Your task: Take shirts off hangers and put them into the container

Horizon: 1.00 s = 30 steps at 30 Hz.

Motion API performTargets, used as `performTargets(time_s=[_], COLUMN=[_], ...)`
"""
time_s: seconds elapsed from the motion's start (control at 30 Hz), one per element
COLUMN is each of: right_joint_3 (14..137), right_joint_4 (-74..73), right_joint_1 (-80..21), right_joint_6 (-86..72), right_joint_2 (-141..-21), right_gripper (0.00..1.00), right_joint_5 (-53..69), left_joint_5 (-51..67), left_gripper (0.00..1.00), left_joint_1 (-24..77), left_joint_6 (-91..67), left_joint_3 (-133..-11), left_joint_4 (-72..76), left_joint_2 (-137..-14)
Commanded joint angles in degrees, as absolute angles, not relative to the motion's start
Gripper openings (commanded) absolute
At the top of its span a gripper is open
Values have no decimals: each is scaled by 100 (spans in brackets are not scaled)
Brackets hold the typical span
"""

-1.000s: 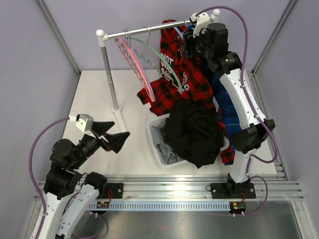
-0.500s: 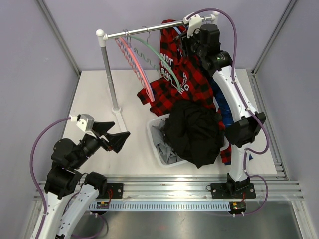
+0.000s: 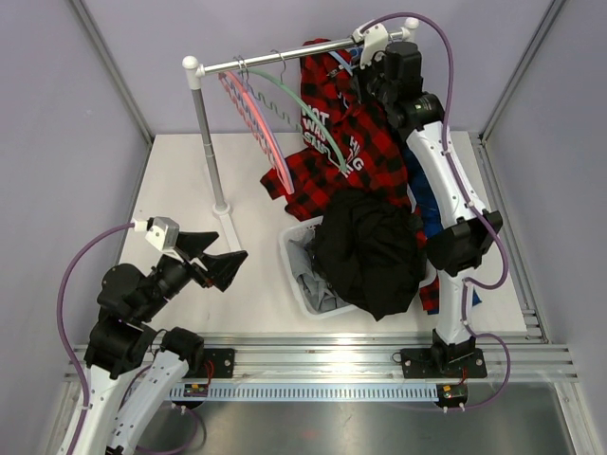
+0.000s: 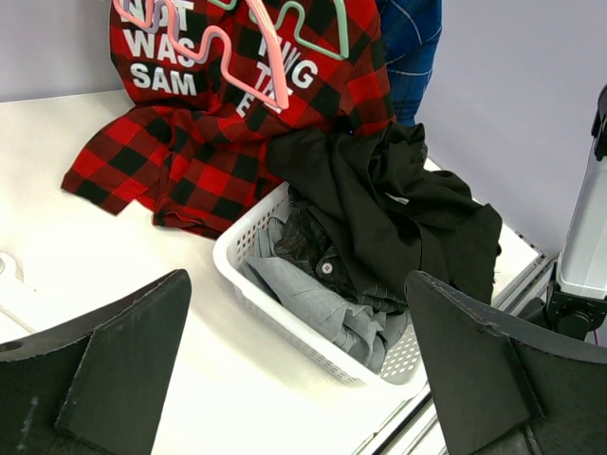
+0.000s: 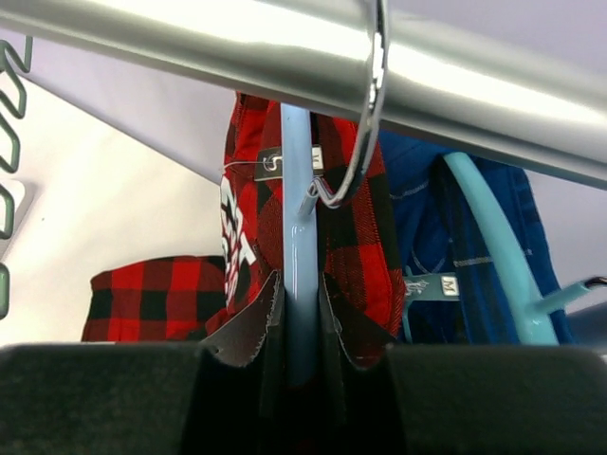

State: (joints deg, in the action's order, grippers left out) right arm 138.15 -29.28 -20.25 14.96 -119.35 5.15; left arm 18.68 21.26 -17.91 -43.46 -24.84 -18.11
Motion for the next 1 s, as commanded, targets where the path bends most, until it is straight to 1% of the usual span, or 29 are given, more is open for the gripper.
performTargets(time_s=[0.0,0.1,0.43,0.63,0.83,0.93,0.97], right_joint_3=[14335,14396,14432,14045,13922,13642,13362], right_joint_4=[-2575,-2558,-2637,-2628,-2707,-2821,-2847], right_joint_1=[-1785,-1714,-1705,-1714,-1705,-1705,-1714], right_joint_6=[1143,853,712,870,931,1186,1282], right_joint_2=[-11821,-11699,-11277,-11004,-10811,-10592,-10426], right_gripper=[0,0,0,0,0,0,0], right_joint_5=[861,1203,1757,1977,2021,2057,2057], left_joint_5=[1802,1802,1872,1855,1854,1854,1854], left_gripper=[99,99,99,99,99,99,99], left_joint_1=[2118,2118,2118,2118,2118,2118,2118], left_joint_6=[-1863,-1890,-1995,-2004,-2039,-2048,-2048], left_joint_3=[-4359,-4377,-4386,-4386,-4394,-4403,-4403], left_joint_4=[-2250,-2250,-2136,-2197,-2215,-2250,-2241], left_joint_2=[-1890,-1890,-1925,-1820,-1784,-1749,-1749])
